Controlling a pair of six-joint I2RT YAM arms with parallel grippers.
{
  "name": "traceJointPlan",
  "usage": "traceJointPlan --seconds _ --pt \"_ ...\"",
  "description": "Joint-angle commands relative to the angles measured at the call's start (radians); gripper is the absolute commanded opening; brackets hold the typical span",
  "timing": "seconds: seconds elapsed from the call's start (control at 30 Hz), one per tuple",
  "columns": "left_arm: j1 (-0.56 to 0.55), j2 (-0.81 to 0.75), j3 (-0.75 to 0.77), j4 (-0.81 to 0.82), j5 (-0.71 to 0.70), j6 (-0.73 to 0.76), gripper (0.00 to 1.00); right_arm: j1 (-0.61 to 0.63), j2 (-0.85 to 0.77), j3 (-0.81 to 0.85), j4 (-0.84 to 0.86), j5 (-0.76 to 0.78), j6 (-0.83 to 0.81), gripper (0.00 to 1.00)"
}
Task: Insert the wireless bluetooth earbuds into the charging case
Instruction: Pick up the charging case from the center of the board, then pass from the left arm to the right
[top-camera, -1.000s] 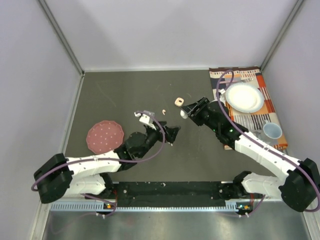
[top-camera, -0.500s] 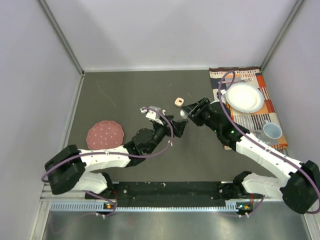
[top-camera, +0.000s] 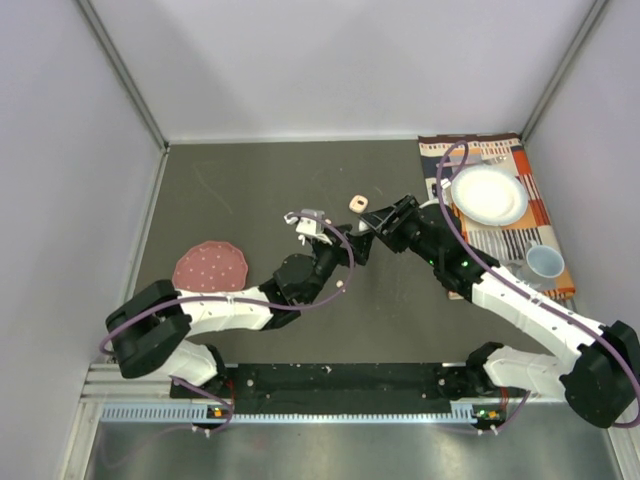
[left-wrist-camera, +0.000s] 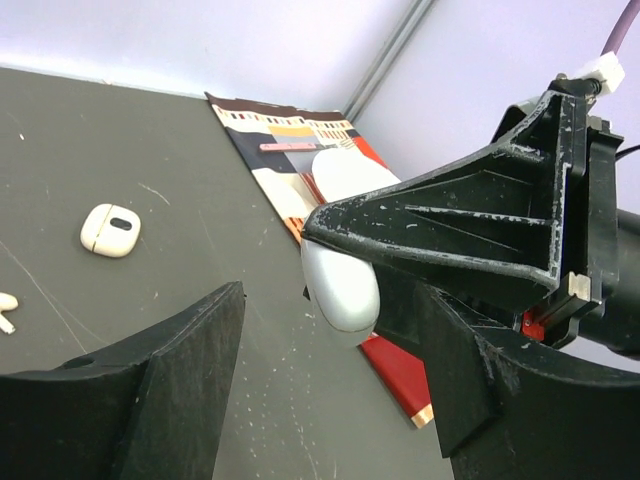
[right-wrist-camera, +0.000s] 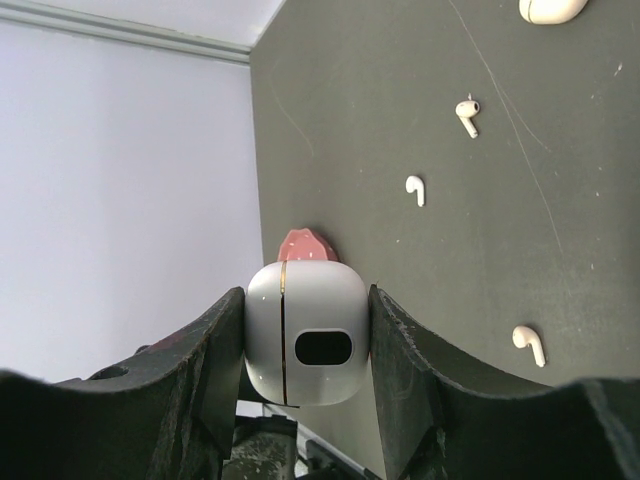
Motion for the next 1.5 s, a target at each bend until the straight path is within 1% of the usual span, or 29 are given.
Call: traceJointPlan --seconds 0.0,0.23,0.27,0.33,0.37,0.47,0.5,0.53,0.63,0.67,0.73,0.77,0.83,0.87,0.9,0.93,1.0,1.03,1.07,1.1,1.13,1.17,1.2,1.23,1.27,1.3,1.33,1.43,1.47 --pt "-0.005 0.024 0.046 0.096 -0.038 0.009 0.73 0.011 -0.012 -0.005 0.064 -0.016 0.004 0.22" --pt "-0.005 0.050 0.059 0.081 -0.041 -0.009 0.61 0.012 -0.015 -0.006 0.077 -0.036 0.003 0.22" --pt "-0.005 0.050 0.057 0.081 -0.047 -0.011 0.55 0.011 -0.015 -0.008 0.077 -0.038 0.001 0.22" --pt "-0.003 0.049 0.054 0.079 -0.049 -0.009 0.50 0.014 -0.020 -0.011 0.079 -0.038 -0.003 0.22" --pt "-0.005 0.044 0.051 0.076 -0.051 -0.005 0.45 0.012 -0.021 -0.014 0.080 -0.036 -0.005 0.23" --pt "-0.005 0.032 0.040 0.072 -0.054 0.004 0.42 0.011 -0.024 -0.021 0.084 -0.033 -0.006 0.25" --pt "-0.005 0.029 0.037 0.072 -0.054 0.009 0.39 0.017 -0.027 -0.021 0.085 -0.032 -0.008 0.25" --pt "-0.005 0.026 0.036 0.070 -0.052 0.017 0.37 0.012 -0.027 -0.024 0.090 -0.036 -0.011 0.27" --pt "-0.005 0.010 0.034 0.046 -0.034 0.053 0.34 0.007 -0.030 -0.029 0.111 -0.050 -0.031 0.44" --pt "-0.005 0.000 0.033 0.038 -0.028 0.079 0.33 0.010 -0.032 -0.028 0.113 -0.052 -0.046 0.59" --pt "-0.005 -0.022 0.025 0.009 -0.002 0.104 0.30 0.011 -0.038 -0.017 0.100 -0.039 -0.078 0.71" --pt "-0.005 -0.046 0.019 -0.005 0.009 0.133 0.30 0.012 -0.046 -0.009 0.096 -0.035 -0.135 0.81" --pt "-0.003 -0.080 -0.001 -0.046 0.043 0.184 0.29 0.009 -0.055 0.018 0.071 -0.030 -0.201 0.89" --pt "-0.001 -0.118 -0.007 -0.069 0.051 0.198 0.29 0.007 -0.063 0.029 0.061 -0.030 -0.265 0.94" --pt "0.003 -0.138 -0.013 -0.089 0.055 0.207 0.30 0.000 -0.066 0.038 0.048 -0.032 -0.292 0.96" --pt "0.009 -0.161 -0.027 -0.111 0.080 0.236 0.30 -0.006 -0.069 0.057 0.039 -0.054 -0.321 0.98" --pt "0.056 -0.235 -0.027 -0.222 0.240 0.255 0.32 -0.028 -0.070 0.072 0.015 -0.096 -0.397 0.98" --pt "0.075 -0.279 -0.018 -0.261 0.300 0.271 0.32 -0.055 -0.070 0.084 0.004 -0.154 -0.417 0.98" --pt "0.092 -0.304 -0.015 -0.340 0.395 0.281 0.33 -0.074 -0.069 0.089 -0.019 -0.192 -0.427 0.98" --pt "0.122 -0.327 -0.015 -0.367 0.443 0.296 0.33 -0.092 -0.067 0.087 -0.021 -0.235 -0.425 0.99" --pt "0.141 -0.370 -0.012 -0.393 0.498 0.316 0.33 -0.129 -0.067 0.084 -0.019 -0.328 -0.418 0.98" --pt "0.164 -0.385 -0.010 -0.460 0.599 0.322 0.34 -0.141 -0.067 0.080 -0.004 -0.372 -0.402 0.98" --pt "0.207 -0.399 0.006 -0.496 0.645 0.331 0.34 -0.146 -0.072 0.075 0.002 -0.441 -0.401 0.98" --pt "0.228 -0.416 0.017 -0.540 0.690 0.349 0.34 -0.149 -0.076 0.072 0.008 -0.472 -0.401 0.98" --pt "0.259 -0.422 0.026 -0.572 0.721 0.360 0.34 -0.148 -0.079 0.069 0.040 -0.507 -0.393 0.98" --pt "0.268 -0.427 0.039 -0.620 0.750 0.373 0.34 -0.147 -0.083 0.052 0.066 -0.582 -0.381 0.98" --pt "0.272 -0.436 0.043 -0.638 0.756 0.395 0.34 -0.147 -0.089 0.045 0.086 -0.610 -0.363 0.98" --pt "0.275 -0.445 0.057 -0.672 0.793 0.417 0.35 -0.147 -0.092 -0.001 0.212 -0.694 -0.254 0.98" --pt "0.276 -0.444 0.063 -0.677 0.804 0.419 0.35 -0.147 -0.089 -0.014 0.255 -0.713 -0.184 0.98"
